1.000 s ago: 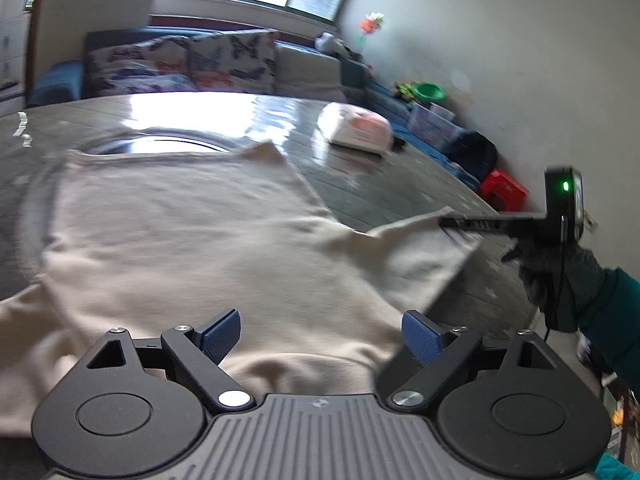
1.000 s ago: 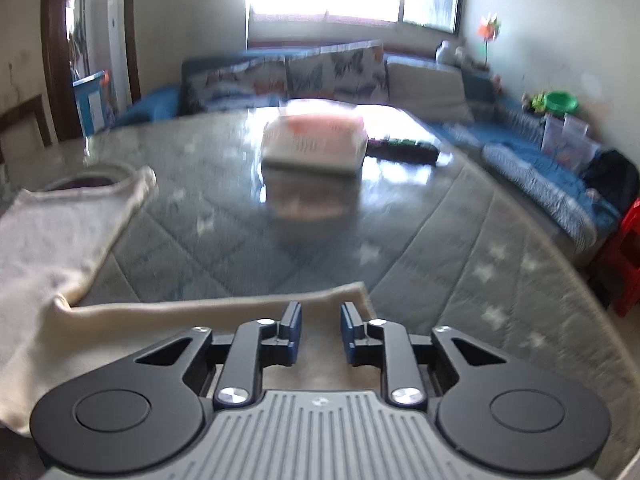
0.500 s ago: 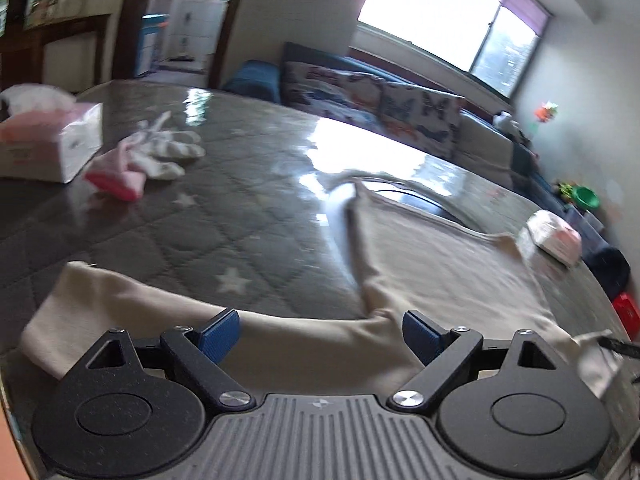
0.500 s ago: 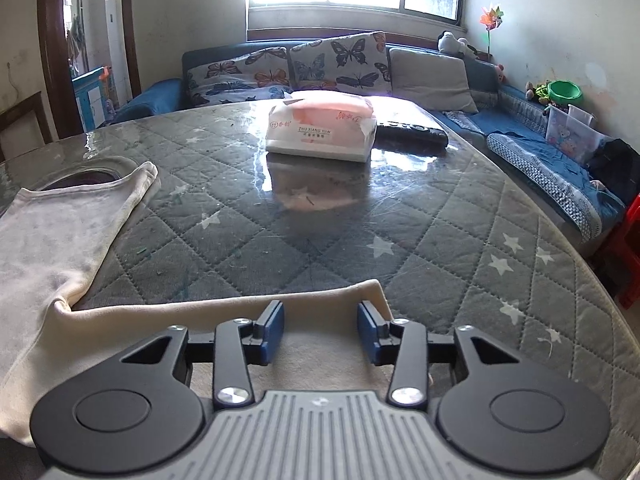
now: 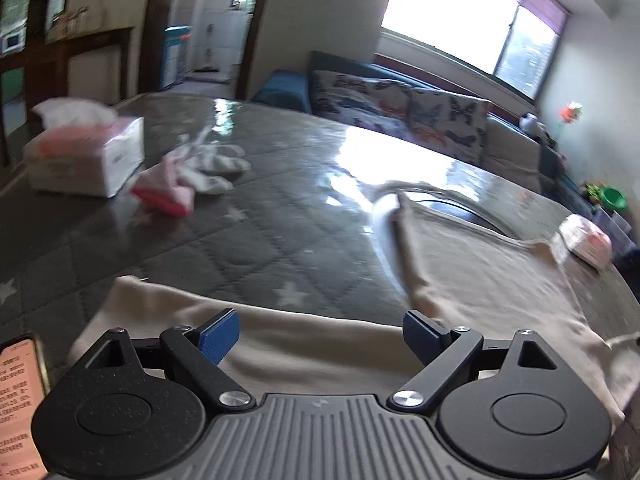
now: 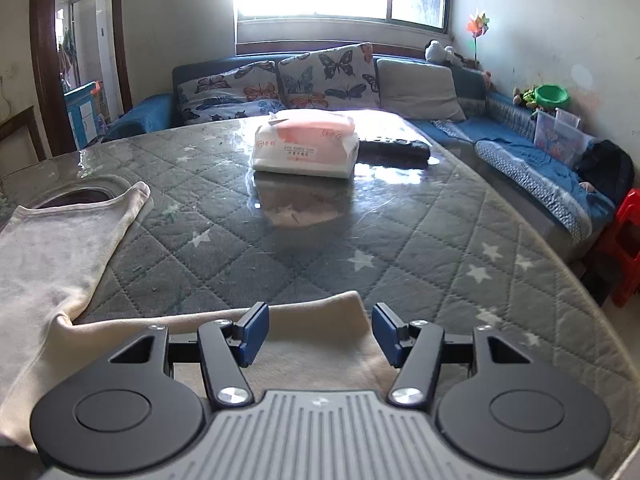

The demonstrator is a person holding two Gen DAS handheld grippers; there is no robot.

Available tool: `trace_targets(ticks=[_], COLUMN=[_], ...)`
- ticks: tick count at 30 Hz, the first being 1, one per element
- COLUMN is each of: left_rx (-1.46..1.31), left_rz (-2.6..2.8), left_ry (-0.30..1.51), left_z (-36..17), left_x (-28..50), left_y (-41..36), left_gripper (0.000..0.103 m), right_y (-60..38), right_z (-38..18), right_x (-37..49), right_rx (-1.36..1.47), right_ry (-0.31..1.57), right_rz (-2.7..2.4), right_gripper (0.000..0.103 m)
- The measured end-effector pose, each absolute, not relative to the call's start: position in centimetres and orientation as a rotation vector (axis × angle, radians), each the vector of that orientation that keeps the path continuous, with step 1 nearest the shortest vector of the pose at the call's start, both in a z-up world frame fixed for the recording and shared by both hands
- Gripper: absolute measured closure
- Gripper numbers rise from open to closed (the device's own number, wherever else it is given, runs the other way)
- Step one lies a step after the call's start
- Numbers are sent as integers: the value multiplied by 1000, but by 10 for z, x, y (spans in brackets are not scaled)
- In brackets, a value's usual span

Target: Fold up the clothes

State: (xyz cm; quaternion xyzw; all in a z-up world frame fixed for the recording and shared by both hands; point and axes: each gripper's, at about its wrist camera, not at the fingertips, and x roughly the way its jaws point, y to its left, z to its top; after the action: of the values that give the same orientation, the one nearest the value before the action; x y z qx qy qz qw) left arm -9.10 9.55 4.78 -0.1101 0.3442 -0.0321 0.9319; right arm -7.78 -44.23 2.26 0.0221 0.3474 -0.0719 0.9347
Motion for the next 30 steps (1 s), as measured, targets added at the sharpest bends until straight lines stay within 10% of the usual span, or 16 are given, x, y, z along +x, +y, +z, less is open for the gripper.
trace_targets(ticks=[22, 30], left_rx=[-69, -27], left_rz=[-506, -557], left_ry=[766, 784], left_z=[45, 40], left_x=[-97, -98], left_y=[-77, -108], left_gripper=[10, 9], right_y=[-466, -467], right_z=[7, 8], right_x=[-100, -99], right_rx=[145, 169], right_ry=[736, 721], right_rz=[-159, -140], right_gripper=[52, 93])
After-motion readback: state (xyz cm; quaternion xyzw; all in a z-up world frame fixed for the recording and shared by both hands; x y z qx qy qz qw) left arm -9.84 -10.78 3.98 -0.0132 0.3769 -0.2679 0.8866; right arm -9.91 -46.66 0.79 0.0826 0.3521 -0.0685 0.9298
